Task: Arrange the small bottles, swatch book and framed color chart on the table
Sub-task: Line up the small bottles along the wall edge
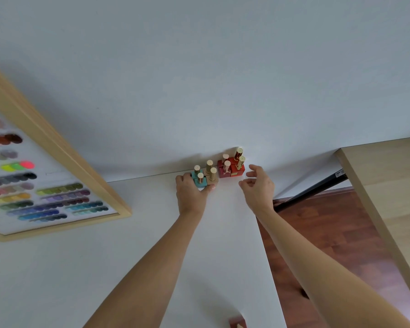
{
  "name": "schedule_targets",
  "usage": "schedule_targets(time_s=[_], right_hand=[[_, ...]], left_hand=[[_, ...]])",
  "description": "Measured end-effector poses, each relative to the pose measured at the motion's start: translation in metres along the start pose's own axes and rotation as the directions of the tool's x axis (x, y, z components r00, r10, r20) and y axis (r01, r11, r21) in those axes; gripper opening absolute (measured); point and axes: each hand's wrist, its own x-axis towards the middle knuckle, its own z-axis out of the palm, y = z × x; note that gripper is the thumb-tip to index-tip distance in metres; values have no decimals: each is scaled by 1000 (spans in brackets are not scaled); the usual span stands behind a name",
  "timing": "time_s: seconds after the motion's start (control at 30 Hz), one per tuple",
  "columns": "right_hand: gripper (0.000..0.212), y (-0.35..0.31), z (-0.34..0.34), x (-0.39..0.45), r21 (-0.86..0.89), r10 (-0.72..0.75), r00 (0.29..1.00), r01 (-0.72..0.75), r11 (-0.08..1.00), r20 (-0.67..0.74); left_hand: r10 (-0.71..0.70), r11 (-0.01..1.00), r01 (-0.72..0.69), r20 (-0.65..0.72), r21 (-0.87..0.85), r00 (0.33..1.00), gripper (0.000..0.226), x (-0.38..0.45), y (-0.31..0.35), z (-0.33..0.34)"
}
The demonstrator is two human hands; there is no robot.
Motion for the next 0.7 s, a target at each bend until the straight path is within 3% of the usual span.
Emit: schedule_targets(time_s=[0.1, 0.33, 0.7], right_hand=[[48, -3, 1, 14, -78, -32, 997, 38, 996, 68], [16, -4, 9, 29, -155, -86, 992, 100, 983, 96], [13, -3, 4, 29, -166, -103, 982, 129, 978, 157]], left_hand=[[-12, 1000, 13, 7, -19, 1000, 53, 9, 4, 3], [-54, 998, 55, 8, -39, 998, 40, 18, 11, 11], [-23, 999, 25, 67, -22, 997, 32, 19, 12, 2]])
